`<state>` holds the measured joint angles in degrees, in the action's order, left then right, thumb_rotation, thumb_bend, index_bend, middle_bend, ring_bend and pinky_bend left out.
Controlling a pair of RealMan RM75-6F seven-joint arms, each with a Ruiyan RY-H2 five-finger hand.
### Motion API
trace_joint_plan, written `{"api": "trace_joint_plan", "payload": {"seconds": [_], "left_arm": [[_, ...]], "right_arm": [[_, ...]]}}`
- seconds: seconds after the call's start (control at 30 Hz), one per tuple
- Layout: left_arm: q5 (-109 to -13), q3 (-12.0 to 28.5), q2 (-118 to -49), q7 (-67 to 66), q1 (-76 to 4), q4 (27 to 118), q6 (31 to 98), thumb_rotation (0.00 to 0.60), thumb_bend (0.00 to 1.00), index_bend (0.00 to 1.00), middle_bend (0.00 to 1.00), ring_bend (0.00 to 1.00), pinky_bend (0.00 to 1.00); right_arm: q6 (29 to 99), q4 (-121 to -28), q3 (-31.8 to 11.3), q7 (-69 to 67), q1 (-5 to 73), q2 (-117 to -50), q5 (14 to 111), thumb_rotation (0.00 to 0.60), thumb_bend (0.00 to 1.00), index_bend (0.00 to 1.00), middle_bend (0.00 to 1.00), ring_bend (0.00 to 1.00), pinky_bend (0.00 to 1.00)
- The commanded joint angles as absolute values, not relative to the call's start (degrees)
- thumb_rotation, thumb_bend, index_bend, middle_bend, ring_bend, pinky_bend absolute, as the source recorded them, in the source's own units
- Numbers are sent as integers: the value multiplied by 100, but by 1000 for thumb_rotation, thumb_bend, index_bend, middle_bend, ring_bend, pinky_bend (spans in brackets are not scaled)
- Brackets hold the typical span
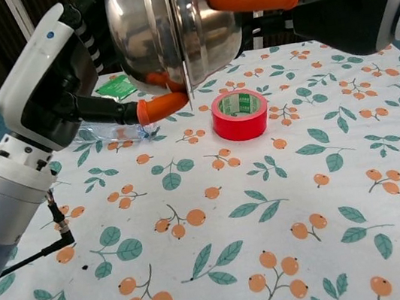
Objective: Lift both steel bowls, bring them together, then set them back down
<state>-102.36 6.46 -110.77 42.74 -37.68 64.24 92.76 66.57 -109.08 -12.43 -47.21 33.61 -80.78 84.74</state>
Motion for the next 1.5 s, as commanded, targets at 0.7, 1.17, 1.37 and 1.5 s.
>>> {"api": "trace_joint_plan", "payload": {"seconds": [0.7,1.17,1.37,1.5], "left_arm": [[-10034,584,-10190,4456,-3430,6746,9619,600,86,304,206,146,332],[-10147,530,-10666,4435,-3589,6471,9567,600,86,296,206,146,332],[-10177,507,-10915,4413,-3668,6351,9514,600,86,293,206,146,332],[-10196,478,-11072,4401,-3713,6245,9474,600,86,293,207,146,332]], "right_arm": [[6796,-10387,-1262,-5679,3153,-7709,8578,600,297,757,445,558,517],[6728,-10604,-1150,-5443,3245,-7900,8692,600,302,757,445,559,517],[6693,-10701,-1126,-5241,3296,-8023,8696,600,304,757,445,558,517],[6628,-10737,-1127,-5069,3350,-8128,8636,600,307,757,445,558,517]]}}
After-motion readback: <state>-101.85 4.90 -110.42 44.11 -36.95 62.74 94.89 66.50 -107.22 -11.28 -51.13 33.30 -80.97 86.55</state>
